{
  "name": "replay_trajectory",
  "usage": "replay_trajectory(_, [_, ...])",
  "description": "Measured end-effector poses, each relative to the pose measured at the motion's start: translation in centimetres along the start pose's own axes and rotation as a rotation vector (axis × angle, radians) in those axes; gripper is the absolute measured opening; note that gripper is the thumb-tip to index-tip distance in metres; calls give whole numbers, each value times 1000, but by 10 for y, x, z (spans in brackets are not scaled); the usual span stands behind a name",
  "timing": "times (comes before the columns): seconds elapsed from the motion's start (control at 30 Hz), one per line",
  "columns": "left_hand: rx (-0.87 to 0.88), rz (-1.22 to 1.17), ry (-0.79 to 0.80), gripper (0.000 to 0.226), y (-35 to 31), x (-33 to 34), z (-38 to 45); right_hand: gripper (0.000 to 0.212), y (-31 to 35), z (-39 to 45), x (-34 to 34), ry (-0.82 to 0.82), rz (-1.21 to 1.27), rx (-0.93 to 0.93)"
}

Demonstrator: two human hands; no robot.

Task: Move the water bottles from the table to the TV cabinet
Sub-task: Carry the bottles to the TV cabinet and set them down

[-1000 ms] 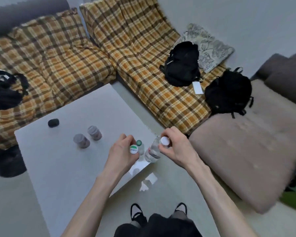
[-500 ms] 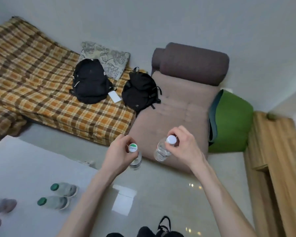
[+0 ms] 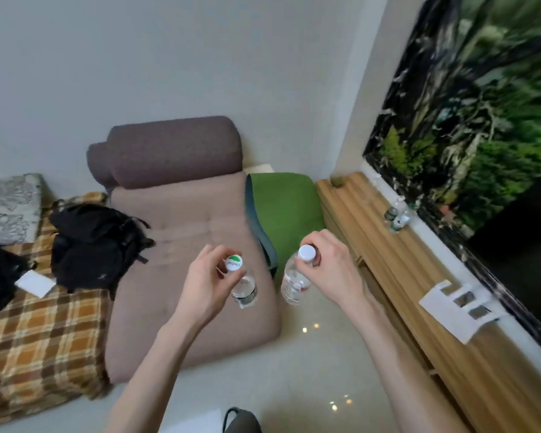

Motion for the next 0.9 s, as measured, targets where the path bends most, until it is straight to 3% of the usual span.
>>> replay_trajectory(0.3, [241, -128, 209, 23, -41, 111, 161, 18, -79, 75, -88, -201, -59, 241])
replay_trajectory(0.53, [311, -262, 410, 26, -55, 188, 281, 15, -128, 143, -143, -316, -146, 436])
replay_trajectory(0.9, [407, -359, 487, 27, -72, 309, 433, 16, -212, 253, -186, -369, -235, 610])
Point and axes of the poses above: each hand's wrist, its own z-axis towards the middle knuckle, its own x-axis out of the palm, y = z × x, the point moved 1 cm from there along z, towards the middle knuckle, and after that the axes turned 15 degrees about x, right-handed, at the moved point
